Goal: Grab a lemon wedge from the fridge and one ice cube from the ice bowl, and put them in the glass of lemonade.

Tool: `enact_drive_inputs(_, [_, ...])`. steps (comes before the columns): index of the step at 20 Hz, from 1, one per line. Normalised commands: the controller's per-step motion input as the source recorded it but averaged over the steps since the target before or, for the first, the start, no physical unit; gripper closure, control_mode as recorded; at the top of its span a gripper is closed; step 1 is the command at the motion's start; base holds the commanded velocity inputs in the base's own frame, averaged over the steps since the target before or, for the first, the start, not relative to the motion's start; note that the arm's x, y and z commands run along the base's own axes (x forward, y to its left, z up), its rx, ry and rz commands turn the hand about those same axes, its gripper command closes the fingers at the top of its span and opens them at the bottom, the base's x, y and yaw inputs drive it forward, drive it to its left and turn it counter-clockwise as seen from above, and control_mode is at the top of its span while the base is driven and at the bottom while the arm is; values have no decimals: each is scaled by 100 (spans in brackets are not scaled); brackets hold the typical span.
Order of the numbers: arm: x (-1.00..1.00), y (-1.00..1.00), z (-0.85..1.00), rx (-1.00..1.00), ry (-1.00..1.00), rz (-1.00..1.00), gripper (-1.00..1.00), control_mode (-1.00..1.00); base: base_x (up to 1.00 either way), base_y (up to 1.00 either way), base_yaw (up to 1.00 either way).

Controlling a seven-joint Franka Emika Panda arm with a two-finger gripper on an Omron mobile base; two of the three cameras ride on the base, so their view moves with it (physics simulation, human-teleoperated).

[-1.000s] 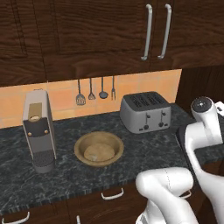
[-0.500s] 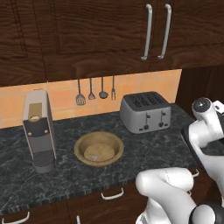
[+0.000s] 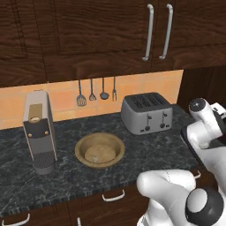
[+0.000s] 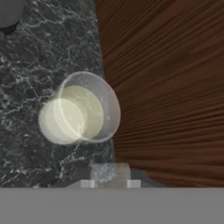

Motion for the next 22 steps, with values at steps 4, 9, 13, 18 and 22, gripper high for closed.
enact_drive_inputs(4, [23, -11, -22, 0, 2, 0, 100, -100, 0, 0, 0])
enact_drive_inputs(9, [15, -17, -17, 0, 0, 0, 100, -100, 0, 0, 0])
enact_drive_inputs(13, [16, -14, -18, 0, 0, 0, 100, -100, 0, 0, 0])
enact_drive_inputs(18, [18, -3, -22, 0, 1, 0, 100, -100, 0, 0, 0])
enact_drive_inputs(22, [20, 0, -20, 0, 2, 0, 100, -100, 0, 0, 0])
